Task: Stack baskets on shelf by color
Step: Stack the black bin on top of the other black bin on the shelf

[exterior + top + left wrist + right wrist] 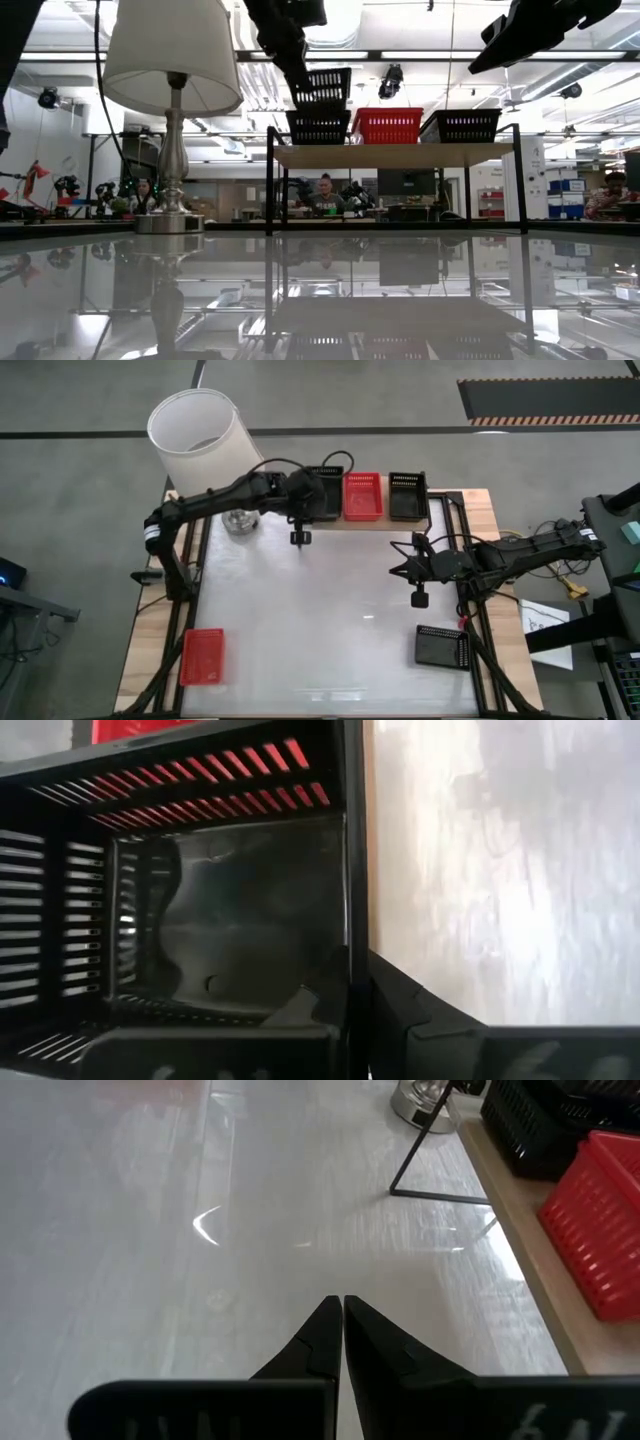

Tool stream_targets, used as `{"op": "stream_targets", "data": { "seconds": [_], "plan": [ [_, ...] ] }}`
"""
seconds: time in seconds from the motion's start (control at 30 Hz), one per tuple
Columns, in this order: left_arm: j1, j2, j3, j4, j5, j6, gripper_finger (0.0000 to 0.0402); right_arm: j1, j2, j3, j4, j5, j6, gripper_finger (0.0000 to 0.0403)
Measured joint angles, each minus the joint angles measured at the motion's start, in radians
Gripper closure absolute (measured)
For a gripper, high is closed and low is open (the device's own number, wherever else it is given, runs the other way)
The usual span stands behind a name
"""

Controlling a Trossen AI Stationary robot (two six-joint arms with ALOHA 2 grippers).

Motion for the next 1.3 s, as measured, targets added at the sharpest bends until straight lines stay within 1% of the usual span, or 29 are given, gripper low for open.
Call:
{"op": "stream_targets", "data": {
  "seconds": [0.23,0.53,1.3],
  "plan": [
    [0.031,0.016,0.000,0.004,0.005,0.000,0.0402,0.000,0.000,0.000,0.000,0.000,0.000,0.0394],
    [0.034,0.021,-0.003,0.032,0.010,0.008,0.0402,0.000,0.000,-0.001,0.000,0.000,0.001,0.0394],
    [0.043,0.021,-0.013,0.042,0.011,0.008,0.0402,0.000,0.000,-0.001,0.000,0.000,0.012,0.0394]
  ]
}}
